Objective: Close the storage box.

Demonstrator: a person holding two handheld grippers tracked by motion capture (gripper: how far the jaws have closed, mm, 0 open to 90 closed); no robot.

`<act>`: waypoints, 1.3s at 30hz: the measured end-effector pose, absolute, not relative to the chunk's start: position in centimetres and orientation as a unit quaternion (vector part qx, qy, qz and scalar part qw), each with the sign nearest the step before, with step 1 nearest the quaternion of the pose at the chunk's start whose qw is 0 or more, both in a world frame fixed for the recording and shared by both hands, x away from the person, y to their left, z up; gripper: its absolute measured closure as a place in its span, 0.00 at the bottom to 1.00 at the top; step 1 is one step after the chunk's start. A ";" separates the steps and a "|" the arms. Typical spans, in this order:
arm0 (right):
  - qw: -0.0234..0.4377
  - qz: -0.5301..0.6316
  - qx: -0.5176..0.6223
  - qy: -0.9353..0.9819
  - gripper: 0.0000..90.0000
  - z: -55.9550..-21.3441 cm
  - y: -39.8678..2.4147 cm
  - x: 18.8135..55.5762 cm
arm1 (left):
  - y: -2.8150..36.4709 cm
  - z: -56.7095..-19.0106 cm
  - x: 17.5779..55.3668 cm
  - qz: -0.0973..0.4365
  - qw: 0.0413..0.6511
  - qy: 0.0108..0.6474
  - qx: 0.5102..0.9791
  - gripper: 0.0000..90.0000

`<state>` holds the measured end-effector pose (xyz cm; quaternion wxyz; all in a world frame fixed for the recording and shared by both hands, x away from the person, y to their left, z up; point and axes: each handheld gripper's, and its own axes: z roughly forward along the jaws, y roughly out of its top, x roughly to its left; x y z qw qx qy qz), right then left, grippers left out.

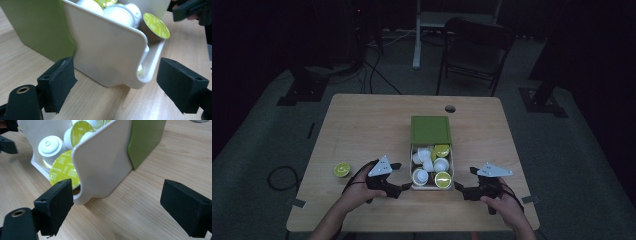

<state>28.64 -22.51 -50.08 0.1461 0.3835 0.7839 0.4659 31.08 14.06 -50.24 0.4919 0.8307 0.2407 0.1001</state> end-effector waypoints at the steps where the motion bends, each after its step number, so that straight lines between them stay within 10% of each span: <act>1: 0.146 0.466 0.383 0.784 0.12 -50.1 -22.5 28.6 | 14.1 -50.2 31.1 0.103 0.494 0.242 0.829 0.17; 39: 0.136 0.485 0.398 0.767 0.12 -50.1 -22.0 30.4 | 13.6 -50.2 32.8 0.124 0.504 0.267 0.812 0.15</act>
